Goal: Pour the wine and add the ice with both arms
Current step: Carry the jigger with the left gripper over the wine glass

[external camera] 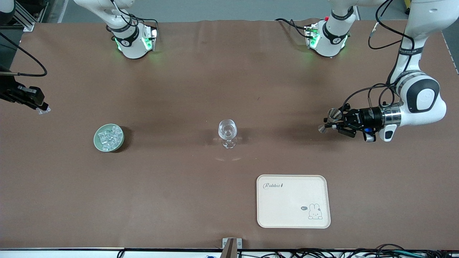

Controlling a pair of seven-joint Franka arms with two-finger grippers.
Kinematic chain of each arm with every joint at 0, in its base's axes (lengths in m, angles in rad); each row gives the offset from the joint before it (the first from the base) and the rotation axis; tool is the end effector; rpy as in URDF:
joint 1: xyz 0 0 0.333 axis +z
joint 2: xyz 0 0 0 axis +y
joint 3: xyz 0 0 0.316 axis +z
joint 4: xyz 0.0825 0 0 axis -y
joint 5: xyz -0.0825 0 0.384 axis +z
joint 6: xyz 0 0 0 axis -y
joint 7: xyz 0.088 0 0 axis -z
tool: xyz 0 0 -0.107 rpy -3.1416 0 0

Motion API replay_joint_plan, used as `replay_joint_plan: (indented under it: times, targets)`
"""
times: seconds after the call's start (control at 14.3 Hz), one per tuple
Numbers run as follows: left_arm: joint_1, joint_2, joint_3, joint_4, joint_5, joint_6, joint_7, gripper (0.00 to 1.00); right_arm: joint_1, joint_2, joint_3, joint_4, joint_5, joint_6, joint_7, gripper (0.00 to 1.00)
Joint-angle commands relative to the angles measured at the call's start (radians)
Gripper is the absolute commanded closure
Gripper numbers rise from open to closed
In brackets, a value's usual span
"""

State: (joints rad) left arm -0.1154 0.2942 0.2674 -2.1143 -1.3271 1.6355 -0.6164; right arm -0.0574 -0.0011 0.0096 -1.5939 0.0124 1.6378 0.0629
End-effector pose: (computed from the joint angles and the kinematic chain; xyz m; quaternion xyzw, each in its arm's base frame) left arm 0.5426 -0.0192 0.2925 0.5963 0.5353 -0.3991 0.4457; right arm 0.5600 -0.0255 0.6202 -0.9982 0.0556 -0.0225 0.0064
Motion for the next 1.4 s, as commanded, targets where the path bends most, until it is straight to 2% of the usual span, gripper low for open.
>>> replay_joint_plan:
  times: [0.0,0.28,0.56,0.77,1.05,1.19,1.33]
  targets:
    - [0.006,-0.113,-0.083,-0.056,0.019,0.096,-0.121,0.99,-0.007,-0.007,0.001,-0.004,0.008,-0.004,-0.015,0.99]
    - [0.006,-0.182,-0.256,-0.062,0.019,0.258,-0.267,0.99,-0.007,-0.007,0.001,-0.004,0.008,-0.004,-0.015,0.99]
    - [0.005,-0.182,-0.422,-0.046,0.011,0.439,-0.336,0.99,-0.007,-0.007,0.001,-0.004,0.008,-0.004,-0.015,0.99]
    - [-0.001,-0.133,-0.517,-0.003,0.008,0.578,-0.377,0.99,-0.007,-0.007,0.001,-0.004,0.008,-0.004,-0.017,0.99]
    - [-0.009,-0.017,-0.638,0.097,0.019,0.76,-0.425,0.99,-0.007,-0.007,0.001,-0.004,0.008,-0.004,-0.017,0.99]
    - [-0.021,0.035,-0.68,0.137,0.026,0.837,-0.425,0.99,-0.007,-0.007,0.001,-0.004,0.008,-0.004,-0.017,0.99]
    - [-0.038,0.086,-0.697,0.186,0.106,0.876,-0.454,0.99,-0.007,-0.007,0.001,-0.004,0.008,-0.004,-0.017,0.99]
